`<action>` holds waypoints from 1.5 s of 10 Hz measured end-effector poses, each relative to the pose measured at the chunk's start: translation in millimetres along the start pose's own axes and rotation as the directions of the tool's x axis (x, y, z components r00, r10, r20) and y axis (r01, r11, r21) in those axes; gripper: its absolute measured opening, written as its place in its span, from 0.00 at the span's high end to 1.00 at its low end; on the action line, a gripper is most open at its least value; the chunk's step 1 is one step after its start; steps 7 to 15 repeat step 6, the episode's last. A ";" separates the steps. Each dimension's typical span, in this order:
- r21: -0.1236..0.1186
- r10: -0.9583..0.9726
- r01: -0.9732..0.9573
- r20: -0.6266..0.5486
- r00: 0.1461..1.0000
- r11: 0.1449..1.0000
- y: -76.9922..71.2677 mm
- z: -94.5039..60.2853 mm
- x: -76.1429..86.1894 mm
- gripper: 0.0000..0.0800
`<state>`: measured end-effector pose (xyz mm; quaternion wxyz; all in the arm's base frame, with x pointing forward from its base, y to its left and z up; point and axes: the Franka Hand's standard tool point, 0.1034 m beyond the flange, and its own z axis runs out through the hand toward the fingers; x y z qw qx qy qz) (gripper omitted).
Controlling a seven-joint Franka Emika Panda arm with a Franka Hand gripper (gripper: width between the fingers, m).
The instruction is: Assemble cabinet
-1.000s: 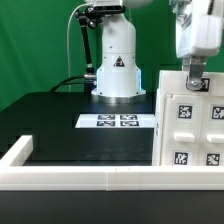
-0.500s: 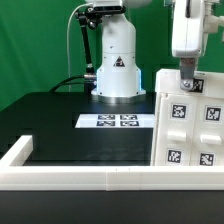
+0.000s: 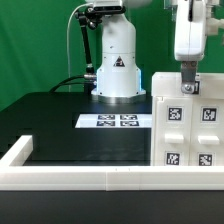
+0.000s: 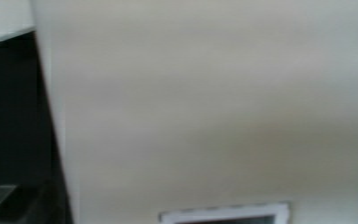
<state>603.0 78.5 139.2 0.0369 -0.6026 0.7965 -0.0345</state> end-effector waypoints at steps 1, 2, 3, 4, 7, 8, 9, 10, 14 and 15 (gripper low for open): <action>0.000 -0.003 0.003 0.000 1.000 1.000 0.2 0.3 -0.1 0.00; -0.001 -0.007 0.007 0.000 1.000 1.000 0.4 0.5 -0.2 0.00; -0.001 -0.011 0.011 0.000 1.000 1.000 0.6 0.8 -0.4 0.00; -0.002 -0.014 0.014 0.000 1.000 1.000 0.7 1.0 -0.6 0.00; -0.002 -0.018 0.018 -0.001 1.000 1.000 1.0 1.4 -0.8 0.00; -0.002 -0.018 0.018 -0.001 1.000 1.000 1.0 1.4 -0.8 0.00; -0.002 -0.018 0.018 -0.001 1.000 1.000 1.0 1.4 -0.8 0.00; -0.002 -0.018 0.018 -0.001 1.000 1.000 1.0 1.4 -0.8 0.00; -0.002 -0.018 0.018 -0.001 1.000 1.000 1.0 1.4 -0.8 0.00; -0.002 -0.018 0.018 -0.001 1.000 1.000 1.0 1.4 -0.8 0.00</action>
Offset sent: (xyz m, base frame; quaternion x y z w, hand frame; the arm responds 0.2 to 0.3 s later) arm 0.0000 0.0000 0.0000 0.0000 0.0000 0.0000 1.0000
